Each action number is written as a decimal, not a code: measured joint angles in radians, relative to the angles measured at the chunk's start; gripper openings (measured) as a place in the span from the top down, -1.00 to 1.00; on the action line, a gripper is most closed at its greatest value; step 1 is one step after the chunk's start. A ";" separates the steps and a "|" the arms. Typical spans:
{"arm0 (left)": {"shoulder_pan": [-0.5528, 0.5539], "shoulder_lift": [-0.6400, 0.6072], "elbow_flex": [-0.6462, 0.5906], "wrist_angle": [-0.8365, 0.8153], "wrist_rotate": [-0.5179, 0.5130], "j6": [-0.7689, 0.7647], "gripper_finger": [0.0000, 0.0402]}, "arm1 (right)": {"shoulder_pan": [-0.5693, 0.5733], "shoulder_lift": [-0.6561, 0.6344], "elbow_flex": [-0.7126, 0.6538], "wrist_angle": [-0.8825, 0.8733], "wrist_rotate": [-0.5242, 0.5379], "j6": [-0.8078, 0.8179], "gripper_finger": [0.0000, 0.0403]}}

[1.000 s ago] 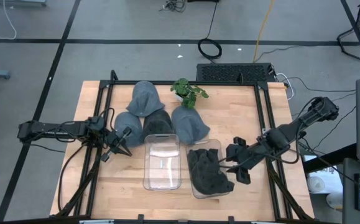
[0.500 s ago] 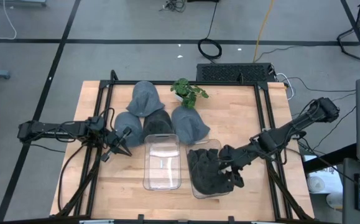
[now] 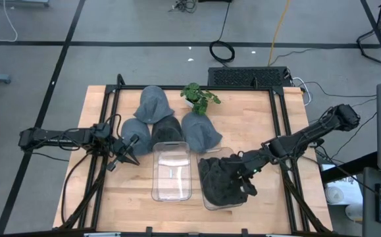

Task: Pick & Place hat
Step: Put the right black cap into the right transparent bin

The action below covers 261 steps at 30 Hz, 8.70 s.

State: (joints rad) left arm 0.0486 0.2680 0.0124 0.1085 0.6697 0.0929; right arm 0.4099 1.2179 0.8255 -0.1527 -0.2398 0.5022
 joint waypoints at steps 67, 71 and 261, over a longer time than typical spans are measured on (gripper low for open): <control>0.000 0.000 0.000 0.000 0.000 0.000 0.87 | -0.178 0.489 0.772 -0.890 0.037 -0.803 0.97; 0.000 0.000 0.000 0.000 0.000 0.000 0.87 | -0.166 0.489 0.772 -0.862 0.194 -0.827 0.95; 0.000 0.000 0.000 0.000 0.000 0.000 0.87 | -0.203 0.378 0.284 -0.827 0.577 -0.353 1.00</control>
State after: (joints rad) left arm 0.0486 0.2681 0.0120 0.1085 0.6697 0.0929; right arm 0.2073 1.5958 1.1095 -0.9800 0.3370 0.1494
